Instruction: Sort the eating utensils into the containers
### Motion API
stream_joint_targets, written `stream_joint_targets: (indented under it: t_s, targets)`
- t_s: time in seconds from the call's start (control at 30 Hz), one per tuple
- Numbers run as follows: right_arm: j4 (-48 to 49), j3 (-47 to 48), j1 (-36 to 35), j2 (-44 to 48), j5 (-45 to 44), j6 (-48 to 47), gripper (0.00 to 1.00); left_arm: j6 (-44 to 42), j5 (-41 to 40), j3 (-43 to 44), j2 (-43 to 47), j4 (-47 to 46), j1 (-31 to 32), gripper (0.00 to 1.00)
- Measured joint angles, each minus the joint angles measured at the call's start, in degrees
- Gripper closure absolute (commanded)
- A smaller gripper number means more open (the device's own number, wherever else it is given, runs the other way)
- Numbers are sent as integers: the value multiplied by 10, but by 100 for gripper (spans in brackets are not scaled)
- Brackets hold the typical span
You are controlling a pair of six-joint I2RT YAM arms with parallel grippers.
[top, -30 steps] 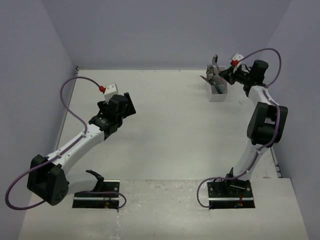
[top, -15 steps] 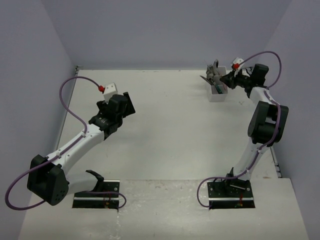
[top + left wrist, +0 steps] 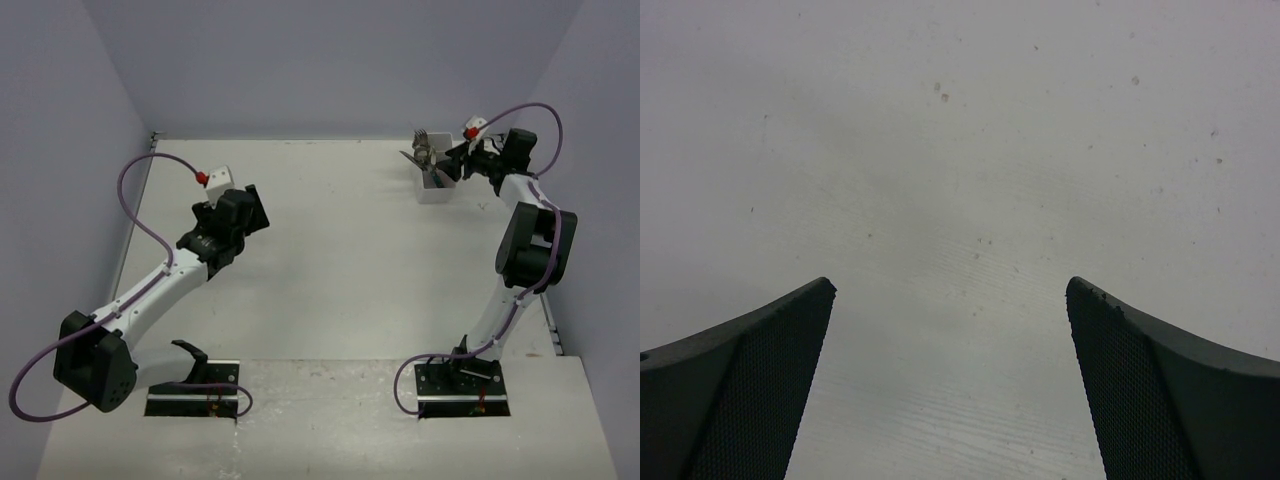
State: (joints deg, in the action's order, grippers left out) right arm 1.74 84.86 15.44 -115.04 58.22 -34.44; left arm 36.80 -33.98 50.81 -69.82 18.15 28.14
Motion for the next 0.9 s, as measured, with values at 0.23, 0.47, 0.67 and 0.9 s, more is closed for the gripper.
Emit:
stream_joint_targets:
  t_s: [0.23,0.47,0.67,0.9]
  targets:
    - [86,-100,0,76,-7,71,12,-1,-3,2,26,4,0,0]
    - [277,-279,0,282,-126,252,1,-7,-11,2,66,0,0,0]
    - [271,-412,-3,448,-335,400,1,-6,-25,-20,110,-10,0,0]
    - [148,-534,-4,645,-565,529,1,-10,-24,-62,124,-19,-17,0]
